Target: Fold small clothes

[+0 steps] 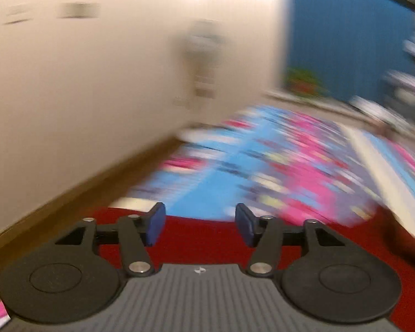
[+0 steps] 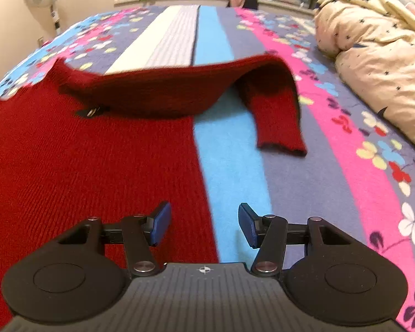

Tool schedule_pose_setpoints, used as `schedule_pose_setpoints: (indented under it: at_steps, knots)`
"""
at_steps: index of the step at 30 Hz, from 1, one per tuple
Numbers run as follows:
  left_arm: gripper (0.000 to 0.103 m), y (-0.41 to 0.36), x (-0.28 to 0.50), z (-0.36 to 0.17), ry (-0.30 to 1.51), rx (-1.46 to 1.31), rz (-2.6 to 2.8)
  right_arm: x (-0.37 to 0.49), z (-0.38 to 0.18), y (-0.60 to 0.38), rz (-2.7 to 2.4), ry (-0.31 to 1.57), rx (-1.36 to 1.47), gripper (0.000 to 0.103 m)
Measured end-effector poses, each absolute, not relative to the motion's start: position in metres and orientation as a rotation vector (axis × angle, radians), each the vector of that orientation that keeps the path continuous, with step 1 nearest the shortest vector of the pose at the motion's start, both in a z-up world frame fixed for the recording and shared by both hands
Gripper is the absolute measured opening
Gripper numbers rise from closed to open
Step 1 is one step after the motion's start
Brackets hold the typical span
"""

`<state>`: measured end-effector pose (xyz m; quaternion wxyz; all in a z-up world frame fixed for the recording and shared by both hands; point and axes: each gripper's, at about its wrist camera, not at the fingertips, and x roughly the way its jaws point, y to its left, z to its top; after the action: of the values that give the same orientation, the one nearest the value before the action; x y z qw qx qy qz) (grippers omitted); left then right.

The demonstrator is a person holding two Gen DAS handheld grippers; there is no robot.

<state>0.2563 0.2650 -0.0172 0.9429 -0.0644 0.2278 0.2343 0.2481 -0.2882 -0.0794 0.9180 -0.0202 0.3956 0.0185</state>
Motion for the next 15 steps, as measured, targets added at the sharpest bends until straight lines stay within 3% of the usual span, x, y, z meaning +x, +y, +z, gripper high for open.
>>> schedule_pose_setpoints:
  at_steps: [11,13,15]
  knots:
    - [0.063,0.217,0.316,-0.117,0.923,-0.134,0.247,0.322,-0.074,-0.334,0.022,0.634,0.128,0.057]
    - [0.063,0.217,0.319,-0.116,0.916,-0.130,0.248,0.332,-0.071,-0.339,0.129,0.605,0.237,0.063]
    - [0.063,0.216,0.309,-0.114,0.915,-0.127,0.251,0.342,-0.071,-0.341,0.211,0.599,0.345,0.077]
